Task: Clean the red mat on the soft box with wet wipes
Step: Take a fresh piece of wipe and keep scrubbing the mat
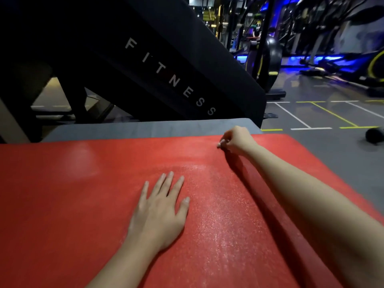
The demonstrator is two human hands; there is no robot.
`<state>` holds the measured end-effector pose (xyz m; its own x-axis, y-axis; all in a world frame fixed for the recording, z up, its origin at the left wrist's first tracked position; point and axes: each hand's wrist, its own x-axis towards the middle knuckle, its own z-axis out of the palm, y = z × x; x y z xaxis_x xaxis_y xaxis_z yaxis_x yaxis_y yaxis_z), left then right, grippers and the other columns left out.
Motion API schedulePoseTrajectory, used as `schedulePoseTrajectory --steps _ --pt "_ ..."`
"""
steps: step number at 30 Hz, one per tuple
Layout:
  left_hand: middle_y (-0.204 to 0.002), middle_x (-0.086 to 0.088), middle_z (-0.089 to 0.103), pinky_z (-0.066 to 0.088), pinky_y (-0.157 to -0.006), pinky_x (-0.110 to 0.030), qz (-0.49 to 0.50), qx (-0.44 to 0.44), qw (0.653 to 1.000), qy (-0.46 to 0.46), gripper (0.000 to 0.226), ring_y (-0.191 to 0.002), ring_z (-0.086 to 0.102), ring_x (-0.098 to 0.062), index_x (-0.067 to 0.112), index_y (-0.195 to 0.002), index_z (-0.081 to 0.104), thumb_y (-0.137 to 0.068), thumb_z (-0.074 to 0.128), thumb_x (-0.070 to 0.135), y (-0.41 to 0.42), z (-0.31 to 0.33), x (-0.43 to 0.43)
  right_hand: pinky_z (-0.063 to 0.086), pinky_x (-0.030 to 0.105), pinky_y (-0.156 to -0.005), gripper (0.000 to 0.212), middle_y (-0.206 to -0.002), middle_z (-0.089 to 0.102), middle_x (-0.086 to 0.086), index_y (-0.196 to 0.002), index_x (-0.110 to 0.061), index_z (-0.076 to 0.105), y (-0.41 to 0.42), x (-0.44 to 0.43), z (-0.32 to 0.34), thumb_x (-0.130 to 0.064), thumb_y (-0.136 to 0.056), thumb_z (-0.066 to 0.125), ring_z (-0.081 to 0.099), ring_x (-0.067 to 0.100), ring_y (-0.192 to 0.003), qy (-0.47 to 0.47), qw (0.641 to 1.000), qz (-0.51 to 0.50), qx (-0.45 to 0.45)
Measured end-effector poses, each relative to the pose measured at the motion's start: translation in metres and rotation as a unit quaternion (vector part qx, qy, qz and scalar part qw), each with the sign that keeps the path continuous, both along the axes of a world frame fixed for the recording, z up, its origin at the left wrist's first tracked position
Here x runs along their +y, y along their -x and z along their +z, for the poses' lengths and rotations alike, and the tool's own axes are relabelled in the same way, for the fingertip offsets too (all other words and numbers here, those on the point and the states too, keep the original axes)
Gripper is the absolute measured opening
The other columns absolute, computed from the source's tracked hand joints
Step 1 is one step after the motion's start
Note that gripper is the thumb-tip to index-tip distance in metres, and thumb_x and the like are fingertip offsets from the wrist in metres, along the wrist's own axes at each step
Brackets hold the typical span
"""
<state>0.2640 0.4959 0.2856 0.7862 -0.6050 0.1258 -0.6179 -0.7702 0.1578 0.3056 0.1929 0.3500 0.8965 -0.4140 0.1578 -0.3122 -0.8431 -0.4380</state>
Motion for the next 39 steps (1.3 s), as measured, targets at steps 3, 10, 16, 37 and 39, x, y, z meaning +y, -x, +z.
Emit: schedulePoseTrajectory --steps 3,10,16,37,39 --pt "-0.170 0.014 -0.007 -0.008 -0.127 -0.043 -0.002 0.002 1.000 0.001 0.084 -0.154 -0.014 -0.002 0.041 -0.162 0.002 -0.083 -0.012 0.066 0.001 0.001 0.001 0.037 0.020 -0.064 0.005 -0.080 0.074 0.006 -0.083 -0.012 0.078 -0.026 -0.003 -0.016 -0.016 -0.083 0.075 0.069 0.019 -0.084 -0.030 0.995 -0.066 -0.070" --pt "-0.169 0.016 -0.010 -0.009 -0.127 -0.043 -0.003 0.010 1.000 0.011 0.082 -0.153 -0.017 -0.001 0.041 -0.162 0.002 -0.084 -0.009 0.065 -0.001 0.002 0.001 0.046 0.024 -0.062 0.023 -0.072 0.073 0.007 -0.077 -0.010 0.077 -0.025 -0.004 -0.001 -0.032 -0.078 0.081 0.066 0.018 -0.068 0.019 0.996 -0.032 0.081" --pt "-0.169 0.017 -0.011 -0.010 -0.126 -0.042 -0.005 0.016 1.000 0.008 0.082 -0.152 -0.019 0.000 0.042 -0.162 0.001 -0.084 -0.010 0.066 0.000 0.002 0.001 0.036 0.004 -0.055 0.008 -0.075 0.069 0.002 -0.090 -0.008 0.077 -0.064 -0.007 -0.024 -0.005 -0.086 0.070 0.064 0.008 -0.074 -0.044 0.992 -0.063 -0.097" --pt "-0.171 0.011 -0.002 -0.006 -0.127 -0.045 -0.003 0.025 1.000 0.007 0.080 -0.155 -0.009 -0.005 0.040 -0.162 0.005 -0.087 -0.006 0.066 -0.005 0.001 0.000 0.039 0.019 -0.069 0.014 -0.087 0.076 0.003 -0.090 -0.018 0.079 -0.004 0.021 -0.008 -0.029 -0.082 0.078 0.064 0.011 -0.080 0.022 0.998 0.060 0.002" --pt "-0.171 0.011 -0.001 -0.006 -0.127 -0.045 -0.002 0.018 1.000 0.006 0.074 -0.156 -0.008 -0.005 0.039 -0.162 0.007 -0.093 0.002 0.065 -0.006 -0.001 0.000 0.038 0.020 -0.070 0.013 -0.090 0.076 -0.001 -0.092 -0.019 0.078 0.029 0.027 -0.001 -0.030 -0.085 0.074 0.064 0.009 -0.082 0.042 0.993 0.107 0.033"
